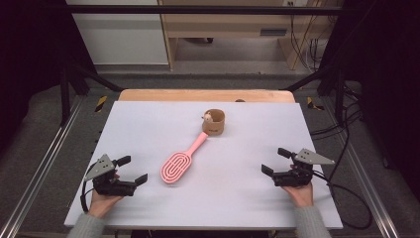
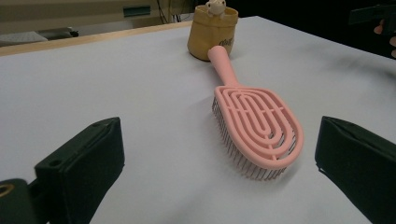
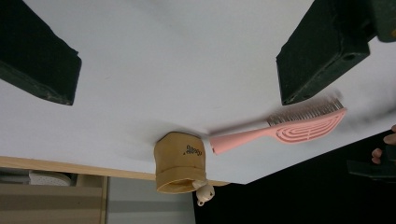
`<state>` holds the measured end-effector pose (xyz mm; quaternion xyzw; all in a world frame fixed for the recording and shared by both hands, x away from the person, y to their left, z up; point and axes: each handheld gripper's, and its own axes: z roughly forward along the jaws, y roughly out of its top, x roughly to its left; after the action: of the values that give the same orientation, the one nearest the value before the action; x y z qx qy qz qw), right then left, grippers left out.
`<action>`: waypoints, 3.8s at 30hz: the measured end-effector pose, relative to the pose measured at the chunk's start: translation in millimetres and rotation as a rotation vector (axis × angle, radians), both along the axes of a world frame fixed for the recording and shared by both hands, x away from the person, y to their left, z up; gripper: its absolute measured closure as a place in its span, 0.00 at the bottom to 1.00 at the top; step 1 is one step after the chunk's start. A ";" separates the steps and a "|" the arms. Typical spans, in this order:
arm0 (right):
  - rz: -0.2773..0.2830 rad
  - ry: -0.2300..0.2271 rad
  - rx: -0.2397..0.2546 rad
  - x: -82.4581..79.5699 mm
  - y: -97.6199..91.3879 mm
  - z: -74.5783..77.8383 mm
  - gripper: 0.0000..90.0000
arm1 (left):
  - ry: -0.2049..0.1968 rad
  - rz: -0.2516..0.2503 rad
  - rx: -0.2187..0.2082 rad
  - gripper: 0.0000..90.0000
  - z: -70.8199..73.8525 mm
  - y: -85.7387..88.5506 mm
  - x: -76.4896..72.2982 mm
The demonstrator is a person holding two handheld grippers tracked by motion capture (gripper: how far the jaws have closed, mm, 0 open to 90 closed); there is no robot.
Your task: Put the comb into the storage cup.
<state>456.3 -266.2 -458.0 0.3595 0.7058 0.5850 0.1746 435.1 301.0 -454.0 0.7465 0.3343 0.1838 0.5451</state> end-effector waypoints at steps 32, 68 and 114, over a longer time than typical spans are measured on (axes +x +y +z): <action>0.003 0.002 -0.026 0.5 -0.1 -0.1 0.00 | 0.011 0.043 0.001 0.01 13.3 -9.0 5.7; 0.005 0.005 -0.045 1.1 0.1 -0.7 0.00 | 0.005 0.062 0.041 0.01 40.1 -41.3 28.0; 0.008 0.012 -0.053 1.7 1.2 -1.7 0.00 | 0.049 0.127 0.120 0.37 40.0 -85.9 66.6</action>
<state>458.0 -265.0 -459.7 0.3555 0.7234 0.5647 0.1775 501.7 215.1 -414.0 0.7594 0.3826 0.2193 0.4783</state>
